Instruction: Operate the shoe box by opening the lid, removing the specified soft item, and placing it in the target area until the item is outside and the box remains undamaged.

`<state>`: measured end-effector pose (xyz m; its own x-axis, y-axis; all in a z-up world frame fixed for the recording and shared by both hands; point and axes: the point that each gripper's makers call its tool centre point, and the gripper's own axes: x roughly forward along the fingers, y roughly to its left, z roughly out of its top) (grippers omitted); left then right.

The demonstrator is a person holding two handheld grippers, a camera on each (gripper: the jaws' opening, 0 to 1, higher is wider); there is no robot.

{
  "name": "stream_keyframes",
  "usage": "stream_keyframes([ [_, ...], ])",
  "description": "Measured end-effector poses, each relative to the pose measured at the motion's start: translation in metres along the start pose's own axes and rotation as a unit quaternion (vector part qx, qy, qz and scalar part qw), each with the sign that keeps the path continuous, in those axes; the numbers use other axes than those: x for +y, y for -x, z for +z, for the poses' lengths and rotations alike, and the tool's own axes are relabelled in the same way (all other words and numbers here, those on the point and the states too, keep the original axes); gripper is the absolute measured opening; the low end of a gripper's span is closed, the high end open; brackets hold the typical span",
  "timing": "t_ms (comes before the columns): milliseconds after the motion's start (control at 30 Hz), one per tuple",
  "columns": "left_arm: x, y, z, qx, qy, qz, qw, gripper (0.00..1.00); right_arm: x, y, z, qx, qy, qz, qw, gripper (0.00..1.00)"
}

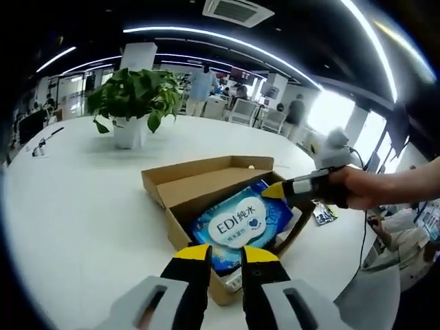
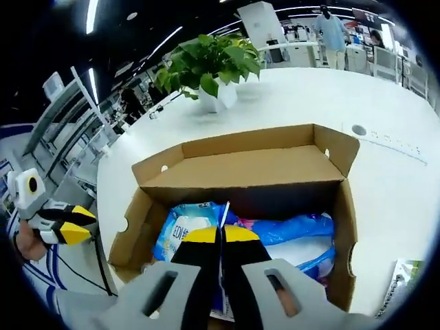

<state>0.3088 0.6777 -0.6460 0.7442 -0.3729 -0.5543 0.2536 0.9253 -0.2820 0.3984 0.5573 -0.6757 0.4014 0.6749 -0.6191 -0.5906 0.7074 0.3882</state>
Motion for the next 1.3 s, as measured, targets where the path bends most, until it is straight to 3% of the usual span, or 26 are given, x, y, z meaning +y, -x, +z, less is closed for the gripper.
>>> stream_keyframes([
  [333, -0.012, -0.019, 0.002, 0.016, -0.011, -0.022, 0.9996, 0.17, -0.01, 0.019, 0.005, -0.013, -0.001, -0.011, 0.9999, 0.0],
  [733, -0.023, -0.053, -0.005, 0.054, -0.018, -0.044, 0.9974, 0.2, -0.054, 0.027, 0.016, -0.031, -0.026, -0.029, 0.9987, 0.0],
  [1067, -0.024, -0.085, -0.013, 0.089, -0.011, -0.056, 0.9944, 0.21, -0.076, 0.035, 0.011, -0.038, -0.034, -0.036, 0.9981, 0.0],
  [1300, -0.031, -0.106, -0.022, 0.118, -0.002, -0.065, 0.991, 0.22, -0.078, 0.04, 0.007, -0.04, -0.039, -0.034, 0.9979, 0.0],
])
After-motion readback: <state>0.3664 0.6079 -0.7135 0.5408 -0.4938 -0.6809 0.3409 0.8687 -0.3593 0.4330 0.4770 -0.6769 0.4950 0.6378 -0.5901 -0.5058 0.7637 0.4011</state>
